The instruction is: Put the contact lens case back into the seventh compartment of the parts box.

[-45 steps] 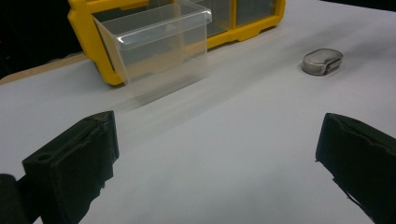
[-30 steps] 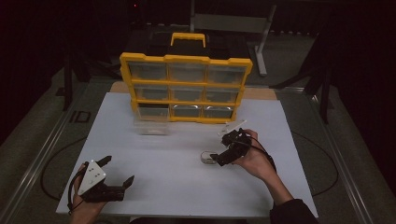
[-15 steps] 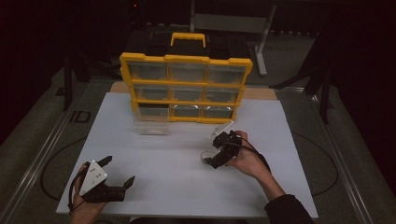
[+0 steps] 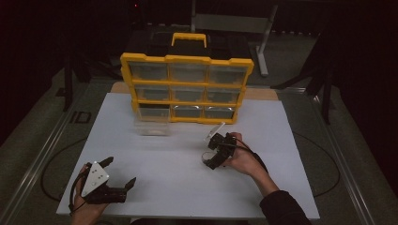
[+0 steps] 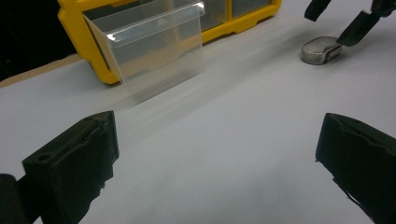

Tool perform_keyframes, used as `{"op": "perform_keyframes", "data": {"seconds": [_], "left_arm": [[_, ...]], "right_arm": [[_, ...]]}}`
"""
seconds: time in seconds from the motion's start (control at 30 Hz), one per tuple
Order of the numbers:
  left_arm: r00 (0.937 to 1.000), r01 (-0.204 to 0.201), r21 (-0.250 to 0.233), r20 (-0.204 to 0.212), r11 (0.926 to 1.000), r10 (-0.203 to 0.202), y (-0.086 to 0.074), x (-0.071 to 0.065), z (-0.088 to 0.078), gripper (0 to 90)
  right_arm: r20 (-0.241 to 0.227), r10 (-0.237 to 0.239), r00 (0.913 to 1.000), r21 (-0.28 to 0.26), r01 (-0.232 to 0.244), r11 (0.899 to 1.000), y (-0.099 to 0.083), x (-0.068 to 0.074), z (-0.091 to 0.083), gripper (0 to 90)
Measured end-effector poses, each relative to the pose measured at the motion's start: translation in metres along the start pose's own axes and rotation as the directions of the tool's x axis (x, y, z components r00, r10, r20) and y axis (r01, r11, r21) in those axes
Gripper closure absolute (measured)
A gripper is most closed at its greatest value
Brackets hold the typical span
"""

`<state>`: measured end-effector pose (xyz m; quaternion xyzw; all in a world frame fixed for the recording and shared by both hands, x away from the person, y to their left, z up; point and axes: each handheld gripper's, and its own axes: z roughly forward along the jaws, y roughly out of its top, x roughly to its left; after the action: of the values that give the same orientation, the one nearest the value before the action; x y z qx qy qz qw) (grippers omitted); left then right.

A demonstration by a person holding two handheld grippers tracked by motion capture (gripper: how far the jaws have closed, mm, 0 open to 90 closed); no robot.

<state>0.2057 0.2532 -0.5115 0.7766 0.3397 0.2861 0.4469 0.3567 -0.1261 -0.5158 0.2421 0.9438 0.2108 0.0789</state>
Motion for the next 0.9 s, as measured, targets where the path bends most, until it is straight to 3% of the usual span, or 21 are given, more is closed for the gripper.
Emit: {"op": "perform_keyframes", "data": {"seconds": [0.27, 0.33, 0.53, 0.9], "left_arm": [[1.0000, -0.006, 0.004, 0.000, 1.0000, 0.006, 0.000, -0.001, 0.001, 0.3], [0.9999, -0.017, 0.011, 0.001, 0.9998, 0.017, 0.000, -0.002, 0.001, 0.3], [0.9998, -0.022, 0.015, 0.000, 0.9997, 0.022, 0.000, -0.003, 0.002, 0.3], [0.9995, -0.031, 0.020, 0.000, 0.9993, 0.031, 0.000, -0.004, 0.003, 0.3]], "right_arm": [[-0.022, -0.015, 0.9996, 0.021, 0.016, 1.000, 0.002, -0.004, 0.012, 10.7], [-0.042, -0.021, 0.9989, 0.027, 0.022, 0.999, 0.003, -0.005, 0.017, 23.4], [-0.092, -0.044, 0.9948, 0.041, 0.048, 0.998, 0.000, -0.007, 0.022, 40.8], [-0.080, -0.055, 0.9953, 0.075, 0.061, 0.995, -0.003, -0.006, 0.020, 40.8]]}}
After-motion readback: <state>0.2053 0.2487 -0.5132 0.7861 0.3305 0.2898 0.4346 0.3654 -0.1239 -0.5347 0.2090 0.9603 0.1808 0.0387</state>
